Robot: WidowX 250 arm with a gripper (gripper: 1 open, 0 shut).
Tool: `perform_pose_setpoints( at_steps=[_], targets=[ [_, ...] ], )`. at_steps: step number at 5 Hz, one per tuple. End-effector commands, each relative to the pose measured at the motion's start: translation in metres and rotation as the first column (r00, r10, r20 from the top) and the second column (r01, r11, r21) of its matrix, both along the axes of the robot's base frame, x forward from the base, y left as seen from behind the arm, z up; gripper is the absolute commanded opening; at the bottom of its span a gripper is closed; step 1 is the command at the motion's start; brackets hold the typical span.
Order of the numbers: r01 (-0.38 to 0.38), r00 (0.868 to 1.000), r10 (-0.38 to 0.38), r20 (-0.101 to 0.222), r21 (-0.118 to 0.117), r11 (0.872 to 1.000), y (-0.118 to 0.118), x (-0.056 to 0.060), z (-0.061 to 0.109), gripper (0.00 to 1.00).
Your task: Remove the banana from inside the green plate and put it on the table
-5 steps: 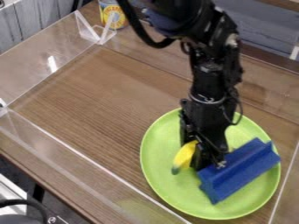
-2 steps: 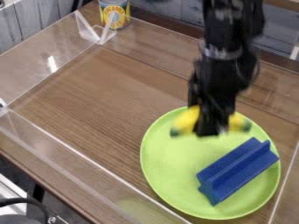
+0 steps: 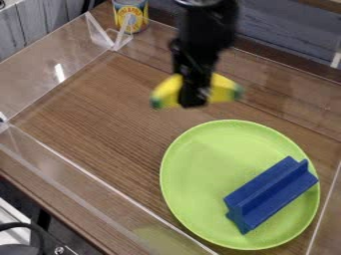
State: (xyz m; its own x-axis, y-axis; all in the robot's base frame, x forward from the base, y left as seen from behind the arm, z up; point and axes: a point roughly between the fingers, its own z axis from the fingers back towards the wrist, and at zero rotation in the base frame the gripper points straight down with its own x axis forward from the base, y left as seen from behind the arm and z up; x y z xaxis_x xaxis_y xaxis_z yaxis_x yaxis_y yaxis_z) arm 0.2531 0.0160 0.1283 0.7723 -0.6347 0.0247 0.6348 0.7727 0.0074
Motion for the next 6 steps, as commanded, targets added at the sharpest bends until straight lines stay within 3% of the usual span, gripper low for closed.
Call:
perform_pose_setpoints(
  at_steps=[1, 2, 4, 6],
  targets=[
    [0.049, 0.997, -0.049, 0.054, 0.005, 0.999, 0.030, -0.011, 0.014, 0.00],
    [0.109, 0.993, -0.109, 0.054, 0.007, 0.994, 0.053, -0.027, 0.008, 0.00],
    [0.103, 0.994, -0.104, 0.042, 0.015, 0.995, 0.039, -0.049, -0.041, 0.00],
    [0.182, 0.982, -0.183, 0.039, 0.029, 0.983, 0.029, -0.041, -0.090, 0.00]
  ],
)
